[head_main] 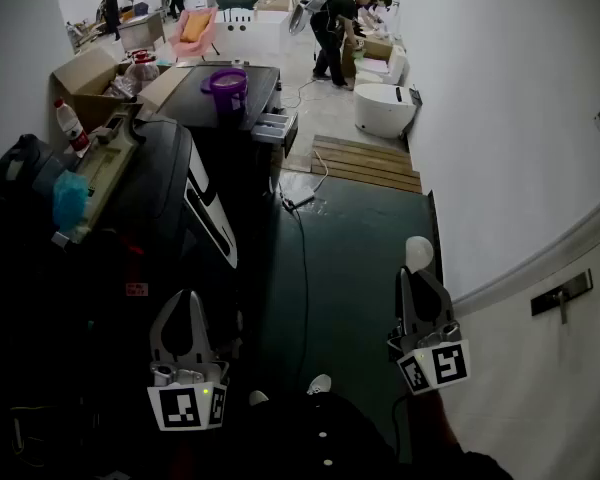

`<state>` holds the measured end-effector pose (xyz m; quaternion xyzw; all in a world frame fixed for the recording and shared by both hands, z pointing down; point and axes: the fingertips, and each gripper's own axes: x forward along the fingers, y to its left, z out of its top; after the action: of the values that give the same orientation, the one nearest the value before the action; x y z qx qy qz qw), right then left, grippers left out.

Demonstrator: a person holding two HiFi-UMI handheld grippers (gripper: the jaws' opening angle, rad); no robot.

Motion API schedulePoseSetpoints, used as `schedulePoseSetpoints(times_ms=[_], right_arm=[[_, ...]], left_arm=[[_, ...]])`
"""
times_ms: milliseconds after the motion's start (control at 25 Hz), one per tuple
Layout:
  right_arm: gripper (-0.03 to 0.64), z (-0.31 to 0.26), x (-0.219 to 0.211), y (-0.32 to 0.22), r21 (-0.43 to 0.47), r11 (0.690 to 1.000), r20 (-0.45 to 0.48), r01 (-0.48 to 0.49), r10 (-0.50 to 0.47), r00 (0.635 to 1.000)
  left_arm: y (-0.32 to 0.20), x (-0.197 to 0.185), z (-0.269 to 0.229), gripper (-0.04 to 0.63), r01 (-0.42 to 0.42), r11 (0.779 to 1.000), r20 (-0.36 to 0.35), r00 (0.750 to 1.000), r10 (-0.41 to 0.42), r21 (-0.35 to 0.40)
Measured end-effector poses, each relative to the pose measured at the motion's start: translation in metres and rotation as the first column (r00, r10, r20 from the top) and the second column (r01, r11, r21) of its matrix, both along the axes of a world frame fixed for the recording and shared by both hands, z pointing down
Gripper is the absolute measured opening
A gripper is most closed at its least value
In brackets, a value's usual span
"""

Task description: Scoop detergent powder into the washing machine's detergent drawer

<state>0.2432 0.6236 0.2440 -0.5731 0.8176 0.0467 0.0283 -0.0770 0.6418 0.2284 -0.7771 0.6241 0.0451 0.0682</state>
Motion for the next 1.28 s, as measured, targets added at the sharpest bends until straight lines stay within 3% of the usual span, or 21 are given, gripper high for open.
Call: schedulePoseSetpoints(times_ms=[640, 1280], right_arm=[[0.033, 0.017, 0.011, -0.008, -0.033, 0.998, 0.017, 0.051, -0.050, 0.999], [0.033, 0.046, 0.042, -0.053, -0.085, 0.988, 0.027, 0.129, -0.127, 0.992]], left_arm=[[-0.005, 0.017, 0.011, 0.014, 0.029, 0.998, 0.019, 0.999, -0.029, -0.047], [-0.023, 0.048, 0.033, 0.014, 0.126, 0.985, 0.051, 0.991, -0.121, -0.116]])
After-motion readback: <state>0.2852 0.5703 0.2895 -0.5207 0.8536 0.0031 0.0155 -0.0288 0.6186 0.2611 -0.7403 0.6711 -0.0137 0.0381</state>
